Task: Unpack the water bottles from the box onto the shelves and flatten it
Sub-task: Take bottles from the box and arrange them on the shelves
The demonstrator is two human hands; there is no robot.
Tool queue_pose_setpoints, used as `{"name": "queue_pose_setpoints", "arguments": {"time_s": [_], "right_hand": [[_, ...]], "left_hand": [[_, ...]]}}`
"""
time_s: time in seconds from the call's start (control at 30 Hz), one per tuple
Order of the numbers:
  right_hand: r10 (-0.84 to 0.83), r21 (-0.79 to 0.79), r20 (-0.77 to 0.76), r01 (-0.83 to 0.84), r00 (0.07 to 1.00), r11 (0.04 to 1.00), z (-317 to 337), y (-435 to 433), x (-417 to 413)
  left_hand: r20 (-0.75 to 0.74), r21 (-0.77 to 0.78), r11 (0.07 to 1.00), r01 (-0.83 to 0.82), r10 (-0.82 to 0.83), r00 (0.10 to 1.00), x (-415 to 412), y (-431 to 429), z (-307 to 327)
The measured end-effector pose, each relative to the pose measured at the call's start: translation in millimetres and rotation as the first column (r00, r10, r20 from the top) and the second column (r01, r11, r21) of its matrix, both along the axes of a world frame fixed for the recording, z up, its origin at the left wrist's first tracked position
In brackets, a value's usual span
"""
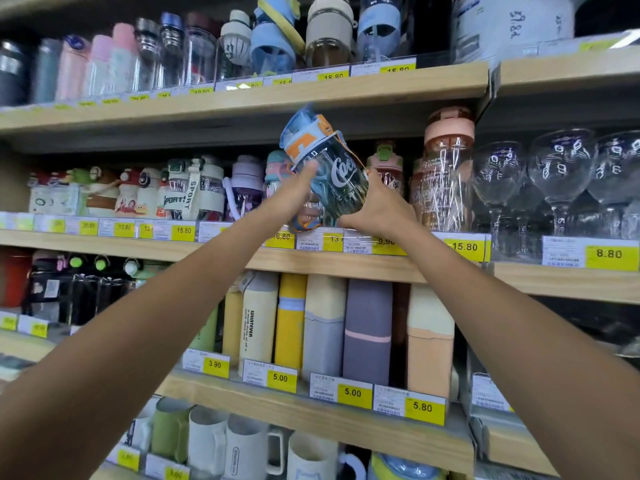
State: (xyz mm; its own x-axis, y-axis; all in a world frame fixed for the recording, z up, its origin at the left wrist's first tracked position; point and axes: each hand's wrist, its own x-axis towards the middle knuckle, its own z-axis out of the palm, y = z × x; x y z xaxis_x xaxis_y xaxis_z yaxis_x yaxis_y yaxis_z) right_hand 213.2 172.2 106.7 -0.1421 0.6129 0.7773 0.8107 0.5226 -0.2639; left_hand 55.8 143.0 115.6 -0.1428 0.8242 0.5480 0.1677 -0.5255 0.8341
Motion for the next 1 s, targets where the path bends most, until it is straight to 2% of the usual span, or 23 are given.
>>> {"name": "queue_pose_setpoints", "arguments": {"time_s": [0.07, 0.1, 0.17, 0.3, 0.37, 0.43, 0.5, 0.57, 0.63, 0.7, 0.77, 0.83, 0.9, 1.0], "right_hand": [[0.015, 0.002, -0.019, -0.015, 1.000, 1.000, -1, 2, -3], [0.015, 0.005, -0.023, -0.015, 1.000, 1.000, -1, 3, -3], [0.032, -0.010, -0.030, -0.032, 0.999, 0.999, 0, 4, -3], [0.174, -0.060, -0.019, -0.174, 0.985, 0.983, -1, 0, -3], [0.145, 0.058, 0.045, -0.148, 0.988, 0.987, -5, -3, -4], [0.068, 0.281, 0.032, -0.074, 0.997, 0.957, -7, -10, 1], [-0.013, 0.519, -0.069, 0.047, 0.998, 0.853, -4, -17, 12], [-0.141, 0.626, -0.191, 0.231, 0.971, 0.745, 1, -22, 29], [-0.250, 0.584, -0.314, 0.394, 0.916, 0.710, 6, -24, 45], [-0.290, 0.469, -0.396, 0.463, 0.871, 0.752, 8, -21, 59], [-0.251, 0.319, -0.427, 0.404, 0.869, 0.857, 5, -14, 69], [-0.169, 0.172, -0.435, 0.266, 0.885, 0.949, 0, -8, 78], [-0.132, 0.089, -0.429, 0.187, 0.893, 0.978, -4, -3, 84], [-0.109, 0.077, -0.444, 0.158, 0.889, 0.984, -3, 0, 88]], "left_hand": [[-0.160, 0.009, 0.998, -0.056, 0.056, 0.986, 14, 5, -6], [-0.170, 0.015, 0.996, -0.089, 0.091, 0.981, 18, 9, -6], [-0.059, 0.017, 0.994, -0.107, 0.108, 0.992, 24, 14, -4], [0.127, -0.032, 0.993, -0.114, 0.117, 0.985, 30, 26, 2], [0.171, -0.078, 0.994, -0.082, 0.095, 0.981, 27, 28, 5], [0.194, -0.094, 0.995, -0.042, 0.060, 0.979, 24, 30, 9], [0.166, -0.088, 0.993, -0.077, 0.090, 0.982, 26, 35, 10], [0.071, -0.043, 0.988, -0.146, 0.149, 0.986, 33, 40, 9], [-0.015, 0.054, 0.985, -0.164, 0.165, 0.986, 42, 45, 10], [-0.091, 0.108, 0.988, -0.106, 0.117, 0.989, 52, 45, 13], [-0.207, 0.097, 0.993, -0.073, 0.092, 0.974, 62, 43, 15], [-0.301, 0.114, 0.992, -0.059, 0.091, 0.949, 75, 42, 16], [-0.322, 0.167, 0.986, -0.029, 0.082, 0.943, 87, 44, 15], [-0.329, 0.167, 0.986, 0.001, 0.055, 0.943, 92, 45, 13]]}}
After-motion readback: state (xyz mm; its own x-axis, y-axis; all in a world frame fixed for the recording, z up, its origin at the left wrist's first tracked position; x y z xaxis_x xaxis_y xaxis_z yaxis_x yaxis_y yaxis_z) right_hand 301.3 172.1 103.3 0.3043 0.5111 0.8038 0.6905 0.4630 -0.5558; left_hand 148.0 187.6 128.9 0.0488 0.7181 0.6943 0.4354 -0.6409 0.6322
